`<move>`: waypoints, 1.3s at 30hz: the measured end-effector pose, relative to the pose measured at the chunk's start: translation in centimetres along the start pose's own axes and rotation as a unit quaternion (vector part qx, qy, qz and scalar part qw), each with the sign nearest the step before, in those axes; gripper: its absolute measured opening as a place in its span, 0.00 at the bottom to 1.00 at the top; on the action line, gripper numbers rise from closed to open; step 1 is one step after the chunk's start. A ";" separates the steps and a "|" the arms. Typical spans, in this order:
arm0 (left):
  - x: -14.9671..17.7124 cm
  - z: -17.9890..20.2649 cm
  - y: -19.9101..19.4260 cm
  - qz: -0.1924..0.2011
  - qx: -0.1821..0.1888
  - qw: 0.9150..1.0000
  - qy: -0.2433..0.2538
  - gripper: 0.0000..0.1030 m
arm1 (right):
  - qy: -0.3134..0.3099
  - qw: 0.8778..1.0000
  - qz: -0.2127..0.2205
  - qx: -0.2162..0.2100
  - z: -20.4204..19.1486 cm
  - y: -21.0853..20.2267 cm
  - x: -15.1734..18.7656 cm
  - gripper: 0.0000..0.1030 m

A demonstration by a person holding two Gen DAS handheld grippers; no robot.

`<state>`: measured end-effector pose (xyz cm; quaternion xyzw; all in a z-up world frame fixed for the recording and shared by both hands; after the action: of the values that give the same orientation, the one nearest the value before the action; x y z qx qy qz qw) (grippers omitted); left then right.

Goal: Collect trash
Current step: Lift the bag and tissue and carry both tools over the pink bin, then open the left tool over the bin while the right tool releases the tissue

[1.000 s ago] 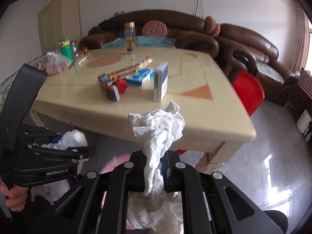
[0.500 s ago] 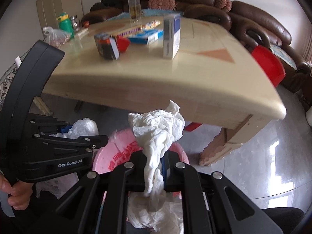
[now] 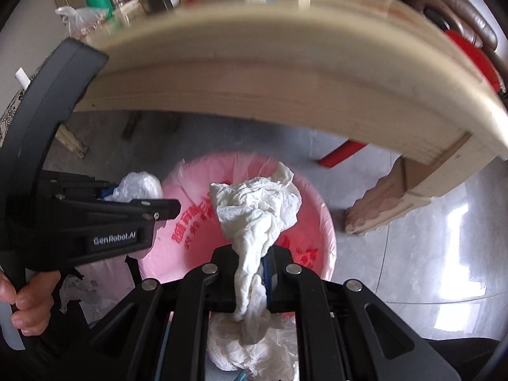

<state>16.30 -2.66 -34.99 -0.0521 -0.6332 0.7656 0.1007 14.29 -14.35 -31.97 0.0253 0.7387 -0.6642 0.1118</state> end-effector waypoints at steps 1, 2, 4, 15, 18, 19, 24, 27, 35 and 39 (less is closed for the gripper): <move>-0.2 0.0 0.4 -0.003 0.007 1.000 -0.003 0.33 | 0.000 1.000 -0.009 -0.003 0.1 0.6 -0.1 0.11; -0.3 -0.1 0.6 -0.005 0.009 1.000 -0.004 0.33 | 0.001 1.000 -0.014 -0.004 0.2 0.9 -0.1 0.11; -0.6 -0.1 1.3 -0.012 0.021 1.000 -0.009 0.33 | -0.001 1.000 -0.027 -0.008 0.5 1.8 -0.3 0.11; -1.8 0.2 4.6 -0.040 0.008 0.999 -0.008 0.33 | -0.001 0.997 -0.072 -0.015 1.3 5.6 0.4 0.11; -2.0 0.4 5.2 -0.051 0.013 0.999 -0.008 0.35 | -0.004 0.996 -0.086 -0.018 1.4 6.6 0.7 0.11; -2.0 0.5 5.2 -0.053 0.012 0.998 -0.008 0.39 | -0.004 0.996 -0.088 -0.020 1.4 6.8 0.7 0.11; -2.2 0.2 5.2 -0.048 0.005 0.999 -0.003 0.62 | -0.010 0.996 -0.092 -0.016 1.1 7.1 0.6 0.28; -2.3 0.2 5.3 -0.048 0.001 0.999 -0.001 0.67 | -0.013 0.996 -0.092 -0.014 1.1 7.1 0.5 0.40; -2.7 -0.7 5.0 -0.040 0.001 0.999 -0.022 0.68 | -0.019 0.996 -0.087 -0.014 0.8 6.9 0.5 0.54; -2.8 -1.1 5.0 -0.039 0.003 0.999 -0.031 0.69 | -0.010 0.996 -0.088 -0.019 1.2 6.7 0.5 0.54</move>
<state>18.84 -3.07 -40.20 -0.0034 -0.6350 0.7644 0.1115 15.25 -14.77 -38.71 -0.0485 0.7492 -0.6578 0.0608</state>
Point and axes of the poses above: each gripper's, at about its wrist camera, not at the fingertips, and y roughly the way its jaws point, z to its right, x to its underside, the point moved 5 cm from there along y, roughly the way its jaws point, and after that the axes turned 11 degrees about -z, right-handed, at the moved point
